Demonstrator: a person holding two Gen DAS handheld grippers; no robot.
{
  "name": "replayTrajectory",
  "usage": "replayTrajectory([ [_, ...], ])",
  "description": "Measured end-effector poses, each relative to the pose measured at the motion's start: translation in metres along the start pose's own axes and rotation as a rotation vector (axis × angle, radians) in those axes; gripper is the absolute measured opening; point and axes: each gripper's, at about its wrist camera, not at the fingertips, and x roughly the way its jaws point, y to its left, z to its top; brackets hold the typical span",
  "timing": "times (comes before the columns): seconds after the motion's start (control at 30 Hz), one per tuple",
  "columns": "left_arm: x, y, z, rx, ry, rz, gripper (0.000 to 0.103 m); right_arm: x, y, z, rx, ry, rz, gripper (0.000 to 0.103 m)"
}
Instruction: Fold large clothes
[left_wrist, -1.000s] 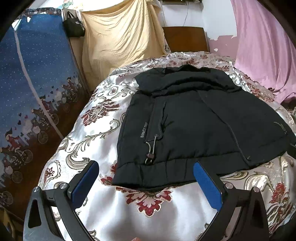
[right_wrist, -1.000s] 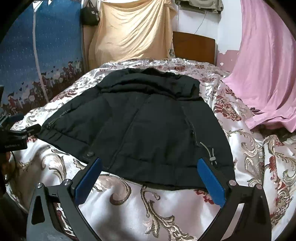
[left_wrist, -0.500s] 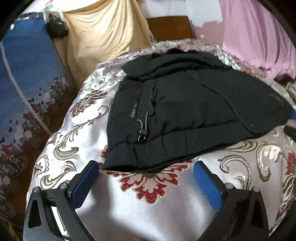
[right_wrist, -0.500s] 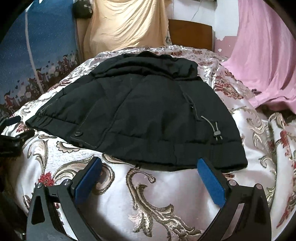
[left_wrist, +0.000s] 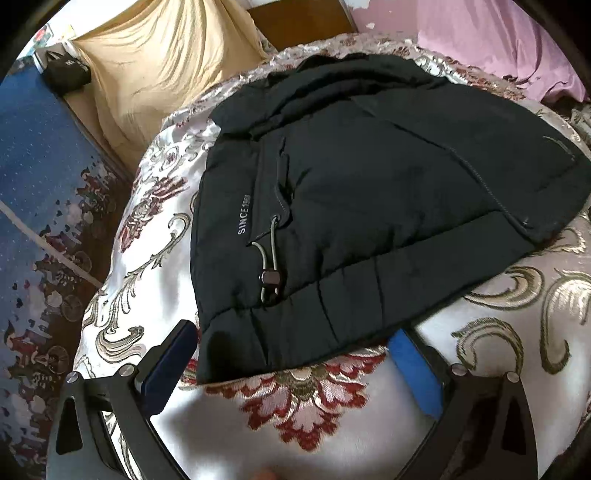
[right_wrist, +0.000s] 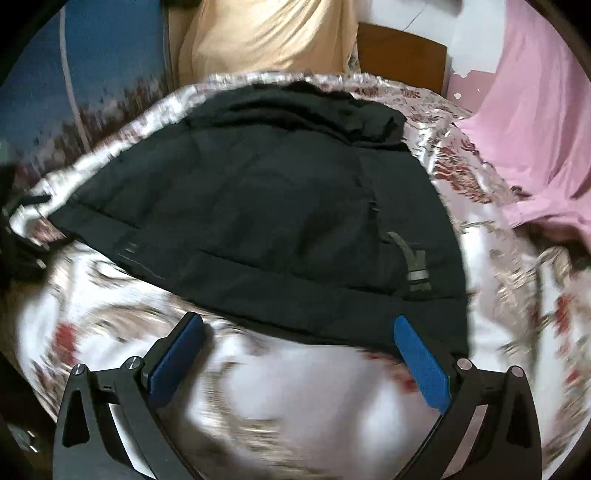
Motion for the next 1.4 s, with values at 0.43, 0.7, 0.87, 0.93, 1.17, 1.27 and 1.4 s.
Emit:
replayTrajectory([
  [0.43, 0.014, 0.009, 0.003, -0.011, 0.025, -0.01, 0.103, 0.036, -0.011, 0.036, -0.373, 0.332, -0.026, 0.101],
  [0.7, 0.002, 0.002, -0.002, 0.014, -0.076, 0.107, 0.103, 0.04, -0.001, 0.034, -0.373, 0.168, -0.172, 0.101],
  [0.87, -0.012, -0.012, -0.005, 0.08, -0.17, 0.184, 0.097, 0.021, -0.01, 0.013, -0.284, 0.019, -0.18, 0.1],
  [0.93, -0.013, -0.015, -0.004, 0.109, -0.181, 0.177, 0.084, 0.016, -0.008, 0.005, -0.301, -0.037, -0.195, 0.096],
  [1.17, -0.013, -0.031, -0.003, 0.21, -0.189, 0.129, 0.053, 0.01, 0.01, -0.005, -0.433, -0.144, -0.228, 0.06],
  [1.27, -0.011, -0.033, -0.003, 0.214, -0.173, 0.103, 0.042, 0.015, 0.009, -0.002, -0.438, -0.119, -0.183, 0.045],
  [1.4, -0.004, -0.035, -0.003, 0.215, -0.147, 0.101, 0.025, 0.017, 0.012, -0.001, -0.446, -0.117, -0.169, 0.027],
])
